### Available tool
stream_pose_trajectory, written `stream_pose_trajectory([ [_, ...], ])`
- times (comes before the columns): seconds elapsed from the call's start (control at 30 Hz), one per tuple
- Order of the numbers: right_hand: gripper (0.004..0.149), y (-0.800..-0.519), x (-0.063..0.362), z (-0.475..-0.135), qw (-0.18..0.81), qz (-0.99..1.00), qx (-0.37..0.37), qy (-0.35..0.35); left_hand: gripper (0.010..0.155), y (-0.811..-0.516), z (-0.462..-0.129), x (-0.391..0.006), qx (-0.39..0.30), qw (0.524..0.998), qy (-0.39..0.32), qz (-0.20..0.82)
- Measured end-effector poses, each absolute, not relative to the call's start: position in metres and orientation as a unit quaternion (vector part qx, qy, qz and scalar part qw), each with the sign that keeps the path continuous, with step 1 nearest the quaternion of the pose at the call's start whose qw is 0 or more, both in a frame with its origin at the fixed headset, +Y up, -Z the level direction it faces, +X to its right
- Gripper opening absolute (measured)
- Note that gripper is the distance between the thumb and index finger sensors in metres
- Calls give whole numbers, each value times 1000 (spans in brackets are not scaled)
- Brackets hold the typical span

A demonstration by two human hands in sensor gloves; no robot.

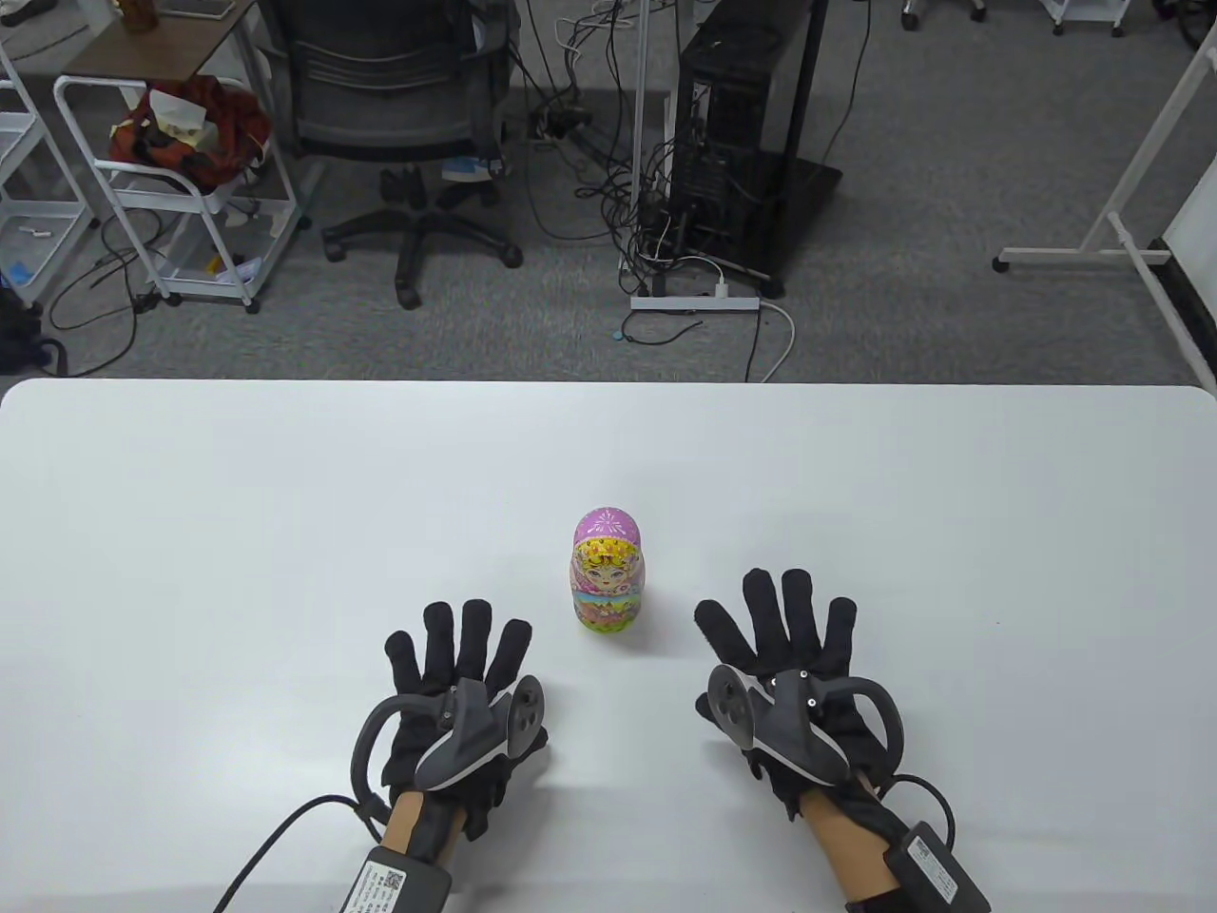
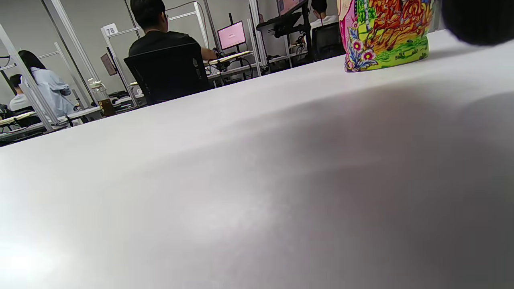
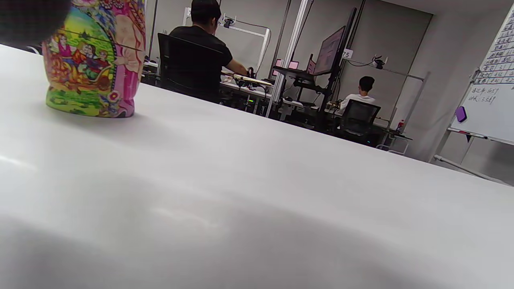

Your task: Nest individual Russian dolls into a nested set

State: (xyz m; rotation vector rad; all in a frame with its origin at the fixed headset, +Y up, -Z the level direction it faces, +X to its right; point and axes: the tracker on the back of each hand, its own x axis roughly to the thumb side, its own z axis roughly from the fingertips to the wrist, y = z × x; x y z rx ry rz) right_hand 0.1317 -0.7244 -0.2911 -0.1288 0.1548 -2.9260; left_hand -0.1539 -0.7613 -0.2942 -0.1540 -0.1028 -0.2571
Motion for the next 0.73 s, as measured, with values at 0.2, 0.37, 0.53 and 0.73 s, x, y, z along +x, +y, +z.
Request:
stream_pose_trajectory([
  [0.2, 91, -725, 130, -291, 103, -992, -49, 49, 108, -759, -294, -155, -74, 990, -49, -107],
  [0.37, 92, -728, 128, -291, 90, -994, -58, 34, 108, -759, -294, -157, -80, 991, -47, -93],
  [0.53, 92, -730, 130, -292, 79, -995, -58, 21, 108, -759, -294, -158, -86, 992, -45, -83],
  [0.73, 92, -731, 128, -292, 71, -995, -67, 21, 109, -760, -294, -159, -92, 992, -46, -73],
])
